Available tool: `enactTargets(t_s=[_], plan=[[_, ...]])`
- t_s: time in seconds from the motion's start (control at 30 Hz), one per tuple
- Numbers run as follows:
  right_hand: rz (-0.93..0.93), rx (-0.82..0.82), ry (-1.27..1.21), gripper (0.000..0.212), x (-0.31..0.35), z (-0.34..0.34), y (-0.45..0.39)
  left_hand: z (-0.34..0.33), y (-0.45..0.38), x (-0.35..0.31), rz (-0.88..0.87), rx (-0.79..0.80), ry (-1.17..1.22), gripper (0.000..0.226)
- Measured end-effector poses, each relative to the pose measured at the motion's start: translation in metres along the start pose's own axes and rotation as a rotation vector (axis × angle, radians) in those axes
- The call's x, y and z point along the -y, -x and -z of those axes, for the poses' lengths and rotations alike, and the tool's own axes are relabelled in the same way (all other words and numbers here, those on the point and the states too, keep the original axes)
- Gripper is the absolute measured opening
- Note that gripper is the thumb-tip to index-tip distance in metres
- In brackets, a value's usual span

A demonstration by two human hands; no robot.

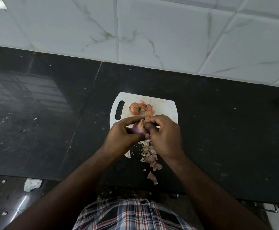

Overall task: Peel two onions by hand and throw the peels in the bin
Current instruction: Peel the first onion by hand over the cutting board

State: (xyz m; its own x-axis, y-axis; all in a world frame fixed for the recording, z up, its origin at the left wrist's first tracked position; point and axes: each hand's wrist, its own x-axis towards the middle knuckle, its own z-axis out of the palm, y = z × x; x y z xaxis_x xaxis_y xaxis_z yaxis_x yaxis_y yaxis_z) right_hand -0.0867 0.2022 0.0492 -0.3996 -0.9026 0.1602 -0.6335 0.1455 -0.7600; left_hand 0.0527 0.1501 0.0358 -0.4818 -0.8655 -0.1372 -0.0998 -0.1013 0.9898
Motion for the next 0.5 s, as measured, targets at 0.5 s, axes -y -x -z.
enactTargets(t_s=[0.5], plan=[[-0.110,0.078,-0.244,0.031,0.004,0.009,0.003,0.001,-0.001,0.002,-0.021,0.040,-0.057,0.051]])
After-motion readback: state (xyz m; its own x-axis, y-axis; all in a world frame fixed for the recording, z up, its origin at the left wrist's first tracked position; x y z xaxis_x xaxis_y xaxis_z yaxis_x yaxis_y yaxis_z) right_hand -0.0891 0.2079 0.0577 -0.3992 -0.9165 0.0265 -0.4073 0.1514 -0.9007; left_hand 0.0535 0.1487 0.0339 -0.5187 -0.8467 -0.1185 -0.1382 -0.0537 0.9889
